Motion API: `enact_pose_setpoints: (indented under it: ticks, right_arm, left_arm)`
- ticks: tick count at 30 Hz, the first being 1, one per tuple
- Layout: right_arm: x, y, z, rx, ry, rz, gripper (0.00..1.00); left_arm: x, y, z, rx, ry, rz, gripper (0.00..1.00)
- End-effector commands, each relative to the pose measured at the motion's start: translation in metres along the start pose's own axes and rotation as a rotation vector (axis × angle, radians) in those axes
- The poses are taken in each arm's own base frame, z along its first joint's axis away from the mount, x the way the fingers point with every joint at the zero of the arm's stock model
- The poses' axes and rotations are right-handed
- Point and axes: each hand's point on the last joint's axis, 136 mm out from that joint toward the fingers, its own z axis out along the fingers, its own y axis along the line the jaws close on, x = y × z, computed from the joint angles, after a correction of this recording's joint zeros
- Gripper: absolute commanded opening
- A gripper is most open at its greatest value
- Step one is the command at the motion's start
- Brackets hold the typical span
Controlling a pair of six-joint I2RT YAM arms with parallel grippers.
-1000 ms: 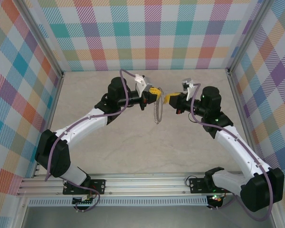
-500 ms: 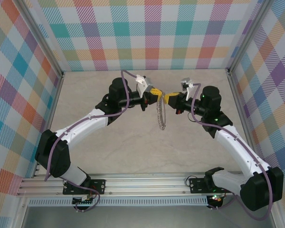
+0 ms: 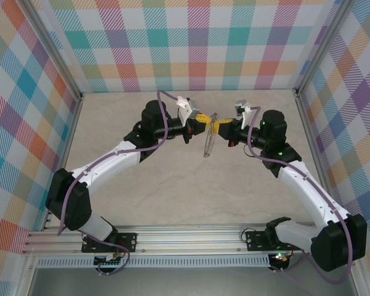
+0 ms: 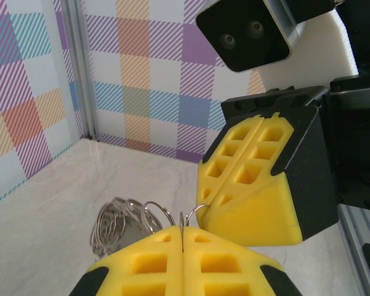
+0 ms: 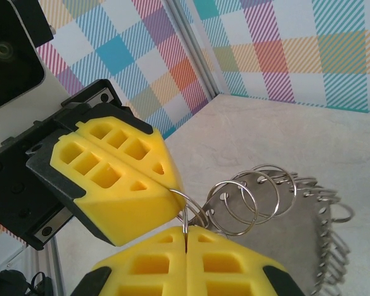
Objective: Put the keys on the keyring
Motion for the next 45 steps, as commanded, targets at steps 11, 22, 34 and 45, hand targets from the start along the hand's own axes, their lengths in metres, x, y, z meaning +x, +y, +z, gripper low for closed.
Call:
enact_pose_setpoints:
  ticks: [11, 22, 34, 45]
  right_arm:
    - [-0.022, 0.003, -0.004, -0.007, -0.054, -0.023, 0.0]
    - [-0.02, 0.003, 0.002, -0.04, -0.035, -0.006, 0.0]
    - [-0.012, -0.006, 0.008, -0.027, -0.013, 0.023, 0.0]
    - [-0.014, -0.024, -0.002, 0.012, -0.039, 0.068, 0.0]
  left_arm:
    - [-0.028, -0.016, -0.003, 0.044, -0.058, 0.07, 0.0]
    - [-0.031, -0.017, -0.003, 0.047, -0.06, 0.066, 0.0]
    - [-0.036, -0.019, -0.003, 0.046, -0.076, 0.074, 0.0]
    - [-0.037, -0.02, -0.006, 0.041, -0.078, 0.082, 0.0]
